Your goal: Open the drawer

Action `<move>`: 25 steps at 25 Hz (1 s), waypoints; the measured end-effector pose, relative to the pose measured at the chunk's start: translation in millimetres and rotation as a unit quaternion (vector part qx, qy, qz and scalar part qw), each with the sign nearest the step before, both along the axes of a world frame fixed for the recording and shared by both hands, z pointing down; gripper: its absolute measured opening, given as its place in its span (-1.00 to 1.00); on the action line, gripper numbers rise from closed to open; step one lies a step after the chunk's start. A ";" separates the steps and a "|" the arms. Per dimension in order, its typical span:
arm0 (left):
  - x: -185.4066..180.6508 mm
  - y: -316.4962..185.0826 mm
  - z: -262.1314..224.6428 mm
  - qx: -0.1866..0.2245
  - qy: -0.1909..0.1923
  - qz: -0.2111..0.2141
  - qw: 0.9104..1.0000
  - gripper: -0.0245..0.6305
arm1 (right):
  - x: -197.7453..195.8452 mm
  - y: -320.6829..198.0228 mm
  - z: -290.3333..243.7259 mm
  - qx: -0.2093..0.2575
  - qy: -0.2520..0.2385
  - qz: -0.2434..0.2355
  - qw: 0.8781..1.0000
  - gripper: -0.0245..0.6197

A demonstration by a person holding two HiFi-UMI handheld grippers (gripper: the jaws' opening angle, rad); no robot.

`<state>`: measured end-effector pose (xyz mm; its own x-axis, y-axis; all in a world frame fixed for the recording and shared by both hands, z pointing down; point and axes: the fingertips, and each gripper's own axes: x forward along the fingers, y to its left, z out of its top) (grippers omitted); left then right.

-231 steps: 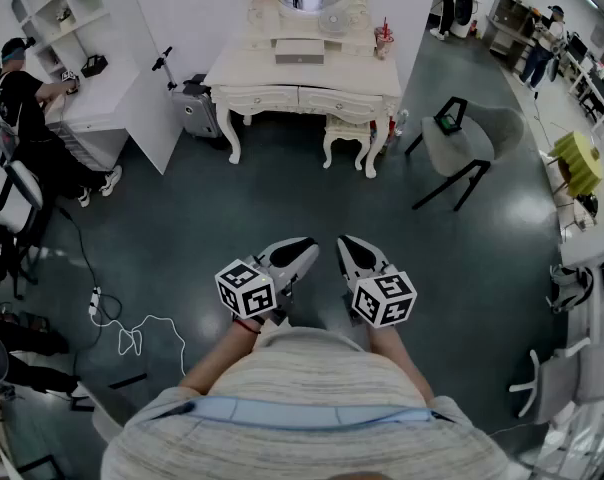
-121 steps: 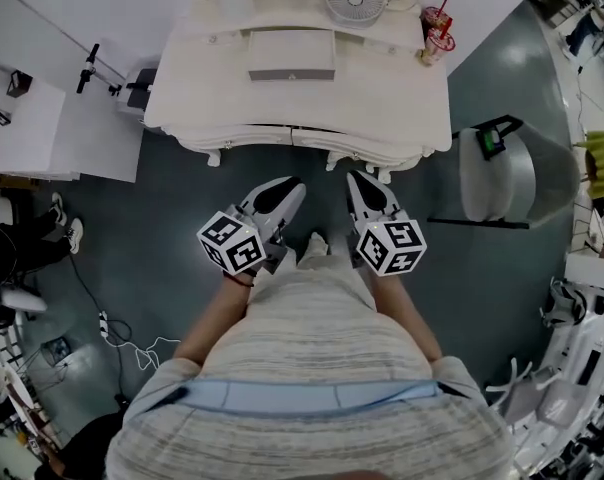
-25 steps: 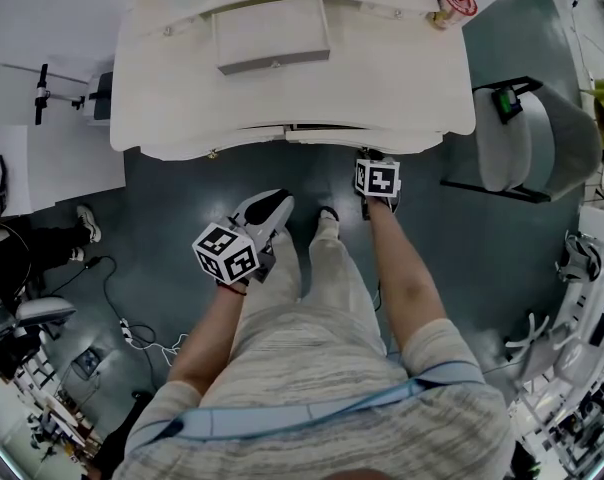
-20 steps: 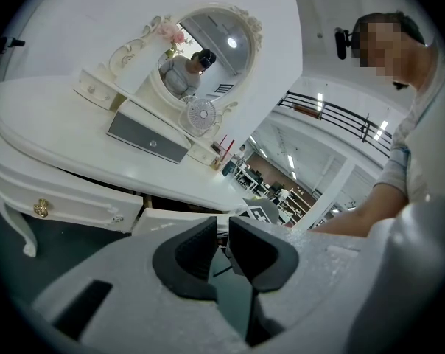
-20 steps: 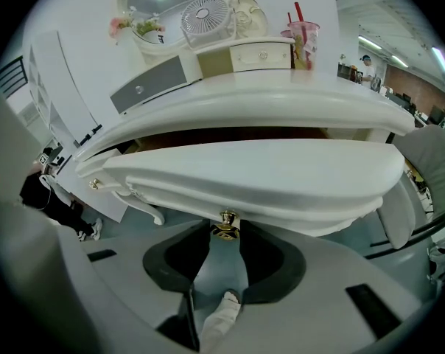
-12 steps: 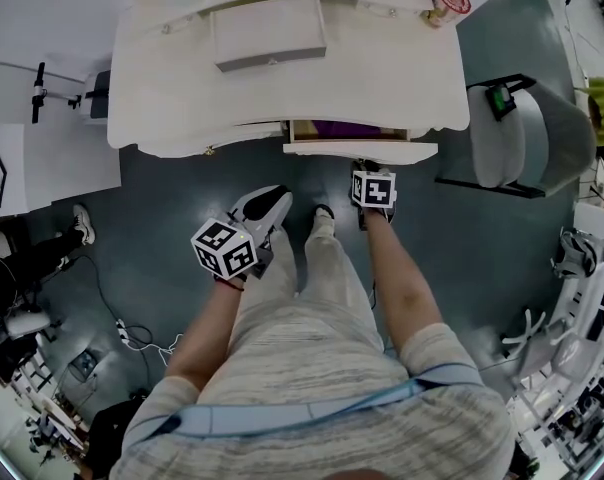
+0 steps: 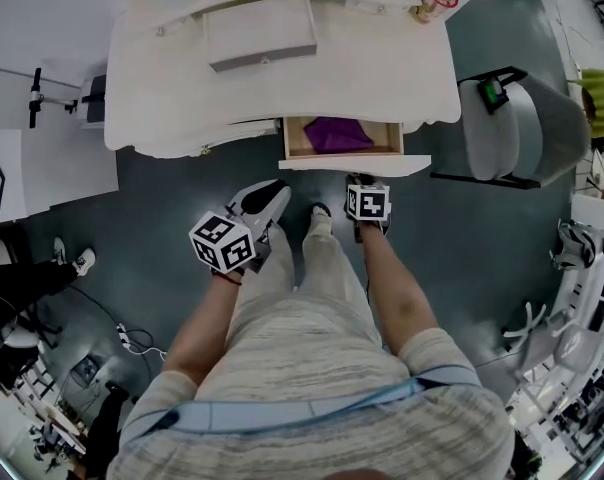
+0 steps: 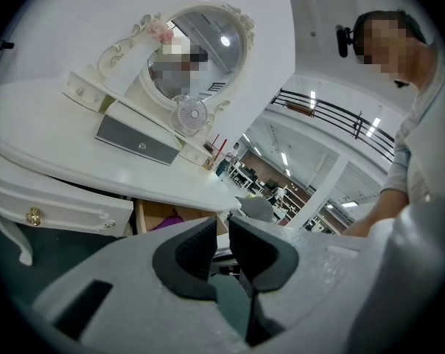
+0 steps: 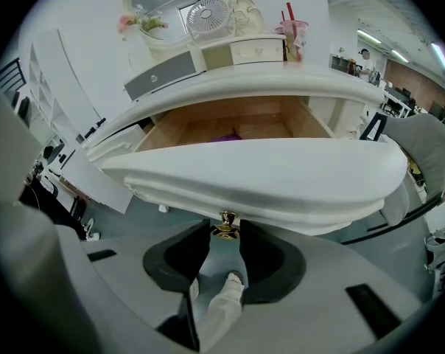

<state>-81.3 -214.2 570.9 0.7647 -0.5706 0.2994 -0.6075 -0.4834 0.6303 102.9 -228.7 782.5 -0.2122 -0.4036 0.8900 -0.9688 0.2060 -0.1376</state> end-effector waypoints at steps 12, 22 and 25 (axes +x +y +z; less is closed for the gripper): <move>4.5 2.7 -3.2 0.003 -0.001 0.013 1.000 -0.74 | 4.5 46.9 1.5 -0.013 0.004 0.000 1.000 -0.54; 6.4 -2.5 -7.7 0.007 0.001 0.019 1.000 -0.74 | 5.9 72.1 0.7 -0.016 0.000 -0.006 1.000 -0.54; 7.5 -2.9 -7.9 0.008 0.001 0.021 1.000 -0.74 | 5.8 77.1 -0.3 -0.017 0.000 -0.006 1.000 -0.54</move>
